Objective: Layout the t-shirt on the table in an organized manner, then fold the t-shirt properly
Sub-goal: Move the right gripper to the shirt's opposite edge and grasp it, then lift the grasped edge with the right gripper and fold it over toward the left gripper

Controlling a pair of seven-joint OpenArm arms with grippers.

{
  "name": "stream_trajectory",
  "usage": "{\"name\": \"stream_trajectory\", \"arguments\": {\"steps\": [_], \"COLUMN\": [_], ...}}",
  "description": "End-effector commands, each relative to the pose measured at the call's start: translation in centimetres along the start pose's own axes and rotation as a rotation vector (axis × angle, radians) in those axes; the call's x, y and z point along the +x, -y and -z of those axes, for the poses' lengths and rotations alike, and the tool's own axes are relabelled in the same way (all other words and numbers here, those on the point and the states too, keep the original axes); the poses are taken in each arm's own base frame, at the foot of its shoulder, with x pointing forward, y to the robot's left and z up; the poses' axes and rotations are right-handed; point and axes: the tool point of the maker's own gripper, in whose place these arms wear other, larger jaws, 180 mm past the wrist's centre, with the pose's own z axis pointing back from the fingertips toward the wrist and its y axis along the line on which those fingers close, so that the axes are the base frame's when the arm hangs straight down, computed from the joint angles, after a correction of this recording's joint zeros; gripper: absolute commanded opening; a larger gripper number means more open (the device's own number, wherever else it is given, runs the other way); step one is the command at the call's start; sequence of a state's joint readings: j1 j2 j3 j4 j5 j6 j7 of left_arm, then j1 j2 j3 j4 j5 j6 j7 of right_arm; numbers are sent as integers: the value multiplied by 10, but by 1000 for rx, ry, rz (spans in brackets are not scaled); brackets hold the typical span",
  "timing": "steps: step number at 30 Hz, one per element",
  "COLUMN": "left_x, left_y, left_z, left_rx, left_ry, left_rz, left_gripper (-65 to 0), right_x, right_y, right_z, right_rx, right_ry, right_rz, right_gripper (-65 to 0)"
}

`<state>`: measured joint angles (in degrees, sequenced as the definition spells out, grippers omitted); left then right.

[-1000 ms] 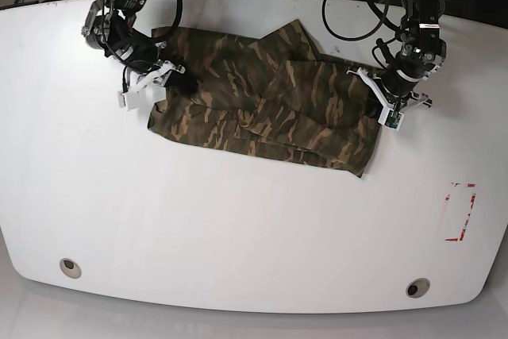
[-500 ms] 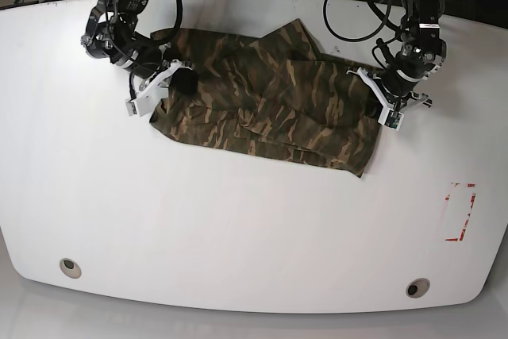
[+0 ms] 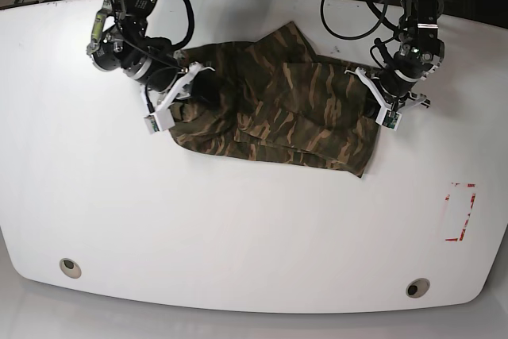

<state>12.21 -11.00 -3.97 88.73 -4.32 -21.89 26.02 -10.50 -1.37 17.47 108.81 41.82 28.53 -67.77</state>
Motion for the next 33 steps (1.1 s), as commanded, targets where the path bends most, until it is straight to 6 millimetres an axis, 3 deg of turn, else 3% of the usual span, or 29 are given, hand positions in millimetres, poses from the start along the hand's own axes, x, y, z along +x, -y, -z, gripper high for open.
{"name": "stream_trajectory", "arguments": {"steps": [1,9,12,20,33], "left_x": [-22,-21,-20,-21,-22], "left_y": [9,40,42,46,45], "left_z": [1,6,6,7,7], "left_rx": [-22,-97,-100,-110,-108], "left_ry": [-105,-109,-107,-108,-110], "left_rz": [35,82,83,86,82], "left_gripper": [-623,-623,-623,-623,-623], "right_x": [20,39,31,37,34], "right_y": [-38,-108,-118,-138,-153], "right_z": [13,42,53,72,103], "right_rx": [113,294,312,339,406], "right_ry": [65,82,36,9,-39], "right_rz": [-29,-88,-117,-207,-213], "right_gripper": [-650,-650,-650,-650,-650]}}
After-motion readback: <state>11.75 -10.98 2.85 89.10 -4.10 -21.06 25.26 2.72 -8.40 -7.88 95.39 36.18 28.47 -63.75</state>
